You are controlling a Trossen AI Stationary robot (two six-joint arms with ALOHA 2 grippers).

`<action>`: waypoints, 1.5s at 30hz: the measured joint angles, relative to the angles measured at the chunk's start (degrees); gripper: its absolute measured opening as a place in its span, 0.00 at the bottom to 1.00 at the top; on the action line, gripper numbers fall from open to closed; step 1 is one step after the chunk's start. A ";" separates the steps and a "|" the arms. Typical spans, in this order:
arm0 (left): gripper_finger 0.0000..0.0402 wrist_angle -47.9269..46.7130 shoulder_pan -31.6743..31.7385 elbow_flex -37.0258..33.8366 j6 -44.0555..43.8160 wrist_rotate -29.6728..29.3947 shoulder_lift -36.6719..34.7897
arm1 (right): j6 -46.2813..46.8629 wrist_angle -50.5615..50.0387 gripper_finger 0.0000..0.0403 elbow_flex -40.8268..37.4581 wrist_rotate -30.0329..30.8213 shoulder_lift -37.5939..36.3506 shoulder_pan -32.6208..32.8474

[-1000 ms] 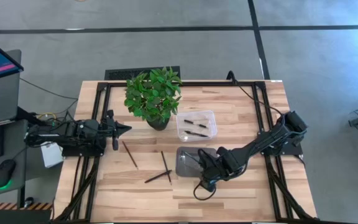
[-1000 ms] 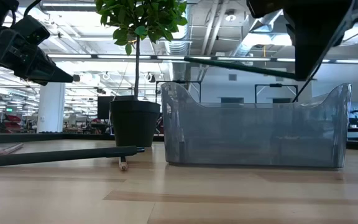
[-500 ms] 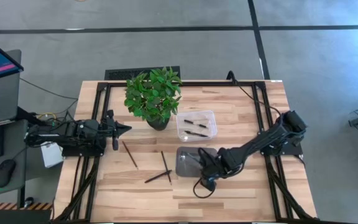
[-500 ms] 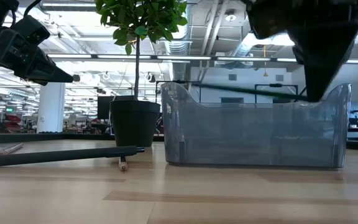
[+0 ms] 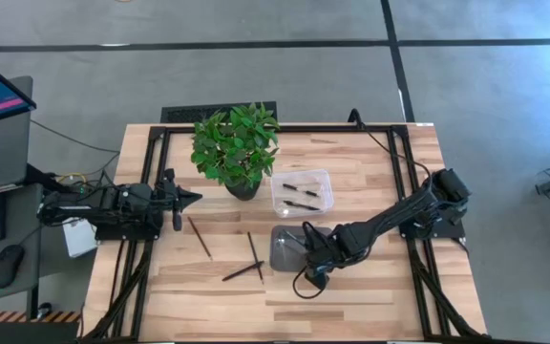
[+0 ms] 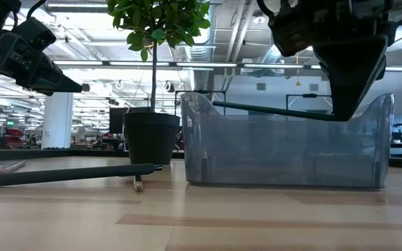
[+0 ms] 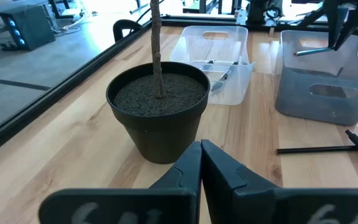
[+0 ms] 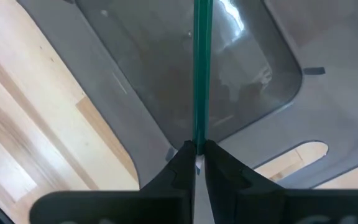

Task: Sort pens & pencils
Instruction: Put the green pencil into the black bin

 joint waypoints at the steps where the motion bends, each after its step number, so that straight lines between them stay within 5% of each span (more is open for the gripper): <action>1: 0.00 0.00 0.00 0.01 0.00 0.00 -0.01 | -0.02 -0.01 0.12 0.00 -0.04 0.00 0.00; 18: 0.00 0.00 0.00 0.00 0.00 0.00 0.00 | 1.49 -0.65 0.14 0.00 -2.98 0.01 -2.16; 25: 0.00 0.01 0.00 0.02 0.00 0.00 0.00 | -1.30 1.59 0.14 0.28 -8.39 5.40 -3.47; 38: 0.00 0.02 0.00 0.00 0.00 -0.28 0.44 | -2.58 3.40 0.14 0.27 -7.65 8.59 -3.28; 45: 0.00 0.04 0.00 0.01 0.00 -0.26 0.44 | -2.64 4.03 0.24 1.66 -7.11 7.79 -3.28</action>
